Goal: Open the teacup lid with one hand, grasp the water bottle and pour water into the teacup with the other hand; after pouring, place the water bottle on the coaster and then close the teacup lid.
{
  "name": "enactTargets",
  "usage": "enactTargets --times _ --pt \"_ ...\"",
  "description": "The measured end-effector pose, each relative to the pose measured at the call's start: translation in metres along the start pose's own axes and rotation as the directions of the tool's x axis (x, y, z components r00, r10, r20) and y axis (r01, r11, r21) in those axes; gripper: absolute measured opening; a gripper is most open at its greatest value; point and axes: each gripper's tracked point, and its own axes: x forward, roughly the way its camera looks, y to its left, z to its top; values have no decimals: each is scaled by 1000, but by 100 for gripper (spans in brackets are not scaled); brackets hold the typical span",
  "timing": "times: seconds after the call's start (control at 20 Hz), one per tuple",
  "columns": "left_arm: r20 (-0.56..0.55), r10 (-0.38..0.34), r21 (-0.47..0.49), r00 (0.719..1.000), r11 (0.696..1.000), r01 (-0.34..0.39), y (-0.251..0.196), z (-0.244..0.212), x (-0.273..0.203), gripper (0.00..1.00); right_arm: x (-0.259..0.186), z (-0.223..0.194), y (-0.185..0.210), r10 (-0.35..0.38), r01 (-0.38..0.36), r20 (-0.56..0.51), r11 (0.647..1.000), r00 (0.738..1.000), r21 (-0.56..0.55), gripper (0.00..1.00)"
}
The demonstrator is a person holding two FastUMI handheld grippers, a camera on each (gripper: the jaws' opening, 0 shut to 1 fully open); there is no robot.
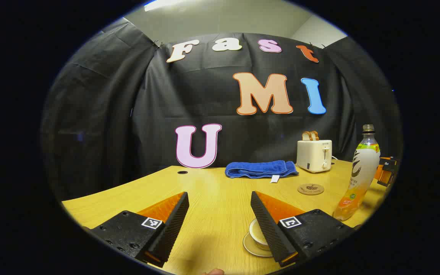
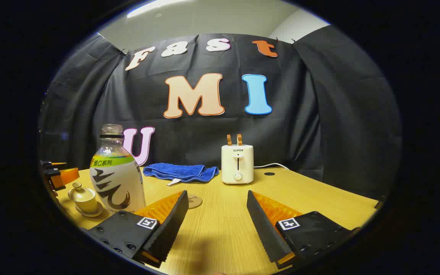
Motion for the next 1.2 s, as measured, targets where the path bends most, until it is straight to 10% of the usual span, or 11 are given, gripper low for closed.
enactTargets --times 1.2 --pt "-1 8 -3 1000 1000 -8 1 -1 0 95 -1 1 0 -4 4 0 1000 1000 1 100"
